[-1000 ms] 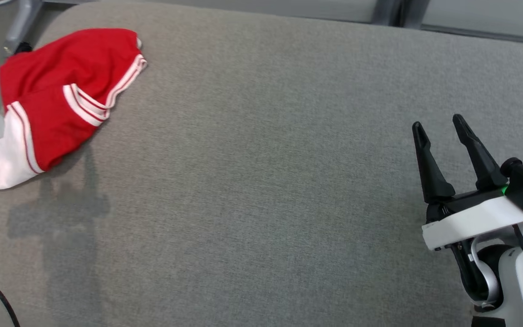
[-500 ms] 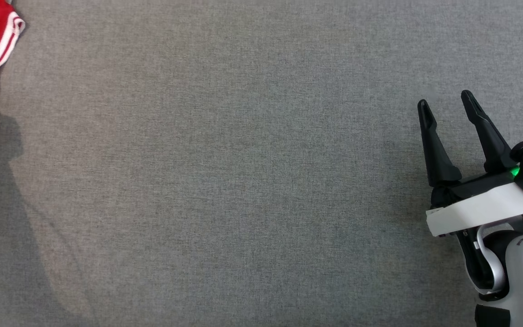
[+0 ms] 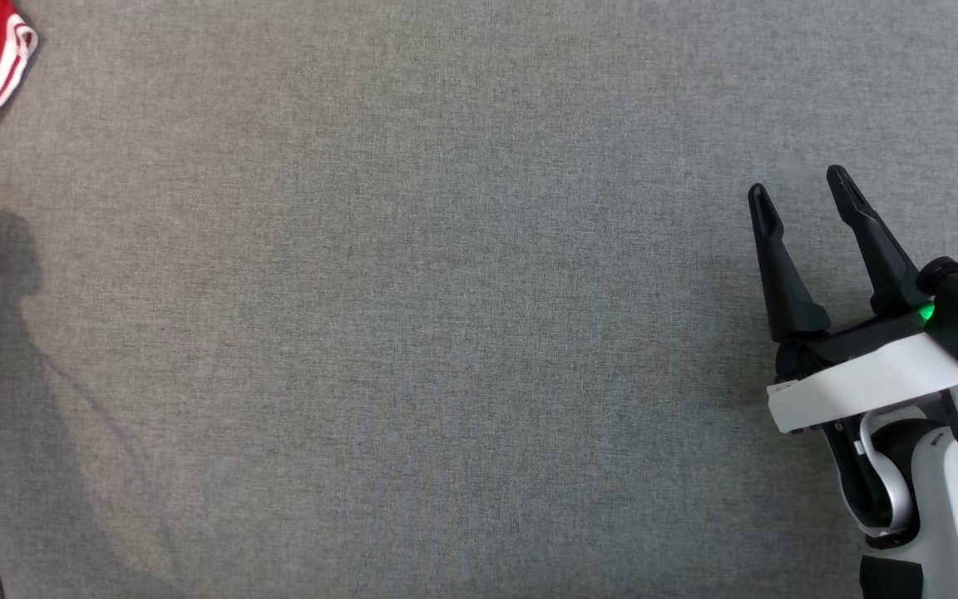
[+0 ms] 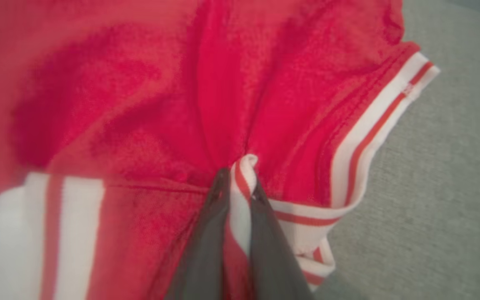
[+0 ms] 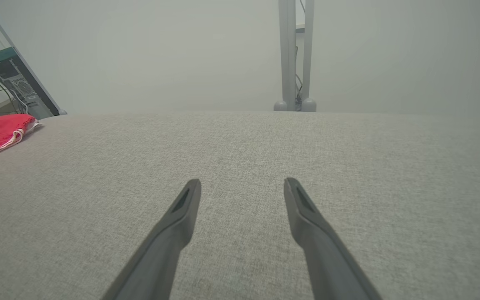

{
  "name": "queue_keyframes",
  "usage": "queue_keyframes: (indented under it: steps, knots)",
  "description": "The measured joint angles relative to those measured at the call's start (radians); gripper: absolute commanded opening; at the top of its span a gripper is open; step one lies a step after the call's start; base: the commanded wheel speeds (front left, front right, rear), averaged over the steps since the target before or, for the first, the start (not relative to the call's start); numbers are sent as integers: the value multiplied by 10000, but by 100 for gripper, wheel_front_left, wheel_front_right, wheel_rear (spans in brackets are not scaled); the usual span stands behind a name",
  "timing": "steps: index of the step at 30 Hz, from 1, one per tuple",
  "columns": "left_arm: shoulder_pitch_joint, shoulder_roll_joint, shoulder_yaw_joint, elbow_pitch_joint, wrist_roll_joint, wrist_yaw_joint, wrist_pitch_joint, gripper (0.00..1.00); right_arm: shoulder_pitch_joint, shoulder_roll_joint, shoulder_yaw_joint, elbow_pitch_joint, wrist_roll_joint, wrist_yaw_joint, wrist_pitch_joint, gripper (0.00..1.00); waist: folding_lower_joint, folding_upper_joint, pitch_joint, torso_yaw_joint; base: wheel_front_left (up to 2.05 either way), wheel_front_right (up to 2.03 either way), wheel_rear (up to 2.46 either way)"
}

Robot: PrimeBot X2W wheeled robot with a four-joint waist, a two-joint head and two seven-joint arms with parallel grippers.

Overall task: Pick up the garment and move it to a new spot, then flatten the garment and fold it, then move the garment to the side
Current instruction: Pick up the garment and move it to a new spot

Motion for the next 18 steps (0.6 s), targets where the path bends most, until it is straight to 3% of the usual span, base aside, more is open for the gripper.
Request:
queue_keyframes:
  steps: [8, 18]
  knots:
    - [-77, -397, -224, -600, 84, -384, -800, 0, 14, -4, -69, 180, 67, 0, -192, 100, 0, 0, -473, 14, 0, 0, 0]
    - [-8, -972, -1244, -2372, 727, -742, -1122, 0, 216, -2, -146, 598, 441, 0, -514, 100, 0, 0, -1563, -156, 0, 0, 0]
